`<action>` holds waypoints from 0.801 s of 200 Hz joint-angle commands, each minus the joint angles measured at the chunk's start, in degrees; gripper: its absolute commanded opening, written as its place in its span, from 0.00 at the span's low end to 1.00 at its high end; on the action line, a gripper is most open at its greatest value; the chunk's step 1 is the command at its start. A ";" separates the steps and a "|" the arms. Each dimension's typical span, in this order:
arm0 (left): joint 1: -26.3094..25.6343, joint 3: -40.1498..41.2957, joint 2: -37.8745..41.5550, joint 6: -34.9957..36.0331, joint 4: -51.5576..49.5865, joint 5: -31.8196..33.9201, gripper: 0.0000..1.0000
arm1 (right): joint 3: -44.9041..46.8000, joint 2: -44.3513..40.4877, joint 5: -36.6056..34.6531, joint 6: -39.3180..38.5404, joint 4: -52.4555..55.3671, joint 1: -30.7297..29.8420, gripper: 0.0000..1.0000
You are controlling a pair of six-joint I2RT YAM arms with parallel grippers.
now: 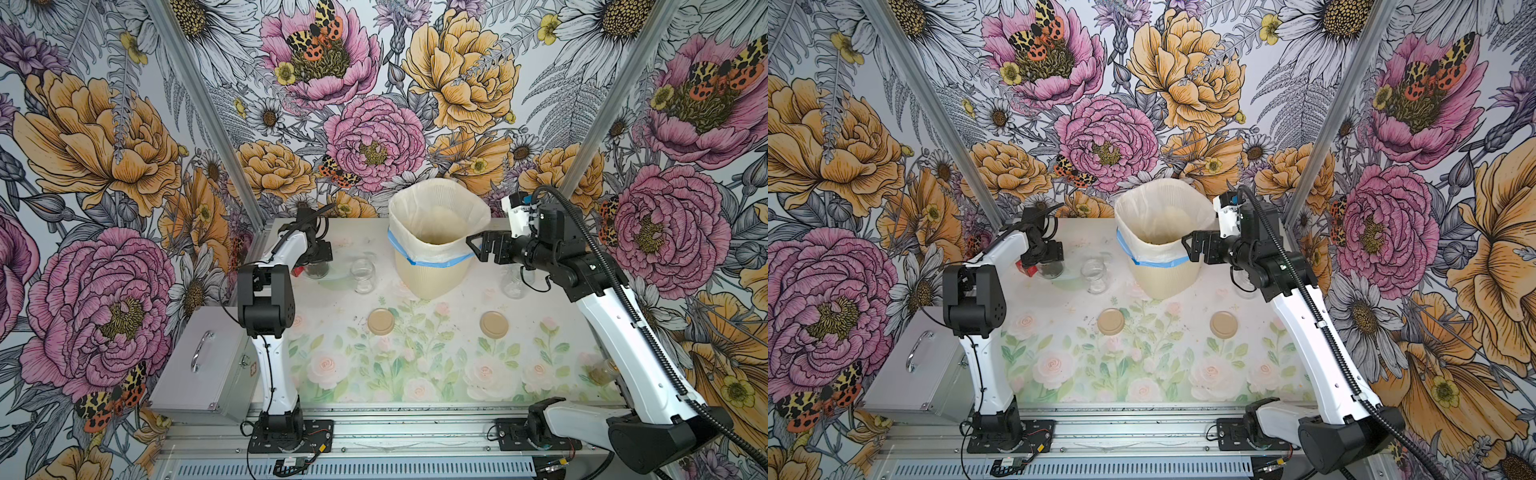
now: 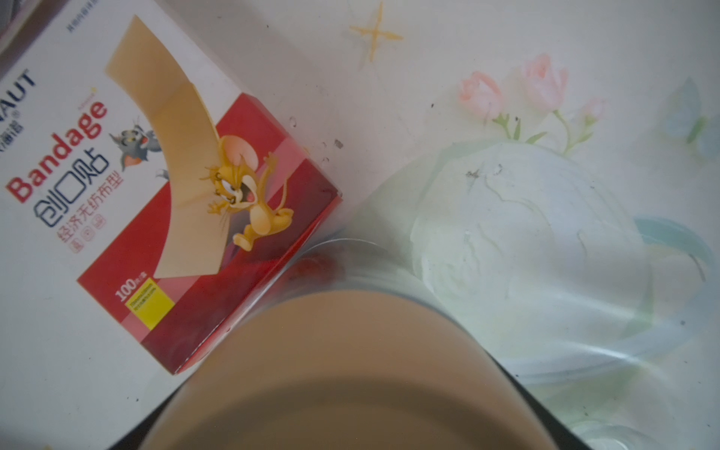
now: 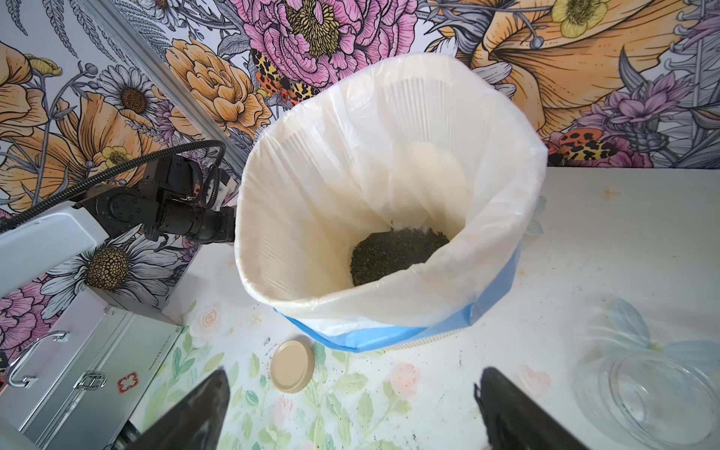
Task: Empty moldy tea leaves from jars
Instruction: Pick up the jar from the center of the board.
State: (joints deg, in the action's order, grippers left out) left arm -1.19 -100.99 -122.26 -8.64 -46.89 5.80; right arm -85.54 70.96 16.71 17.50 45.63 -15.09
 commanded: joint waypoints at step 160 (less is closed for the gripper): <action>-0.22 6.19 26.65 3.53 -1.27 -19.36 0.58 | -2.91 0.51 -0.09 -0.30 -0.62 -0.80 1.00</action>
State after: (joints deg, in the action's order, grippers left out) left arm -1.98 -95.20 -103.70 -6.42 -50.24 -7.49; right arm -85.67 70.91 15.70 18.09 45.67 -15.11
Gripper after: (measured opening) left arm 0.880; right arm 0.997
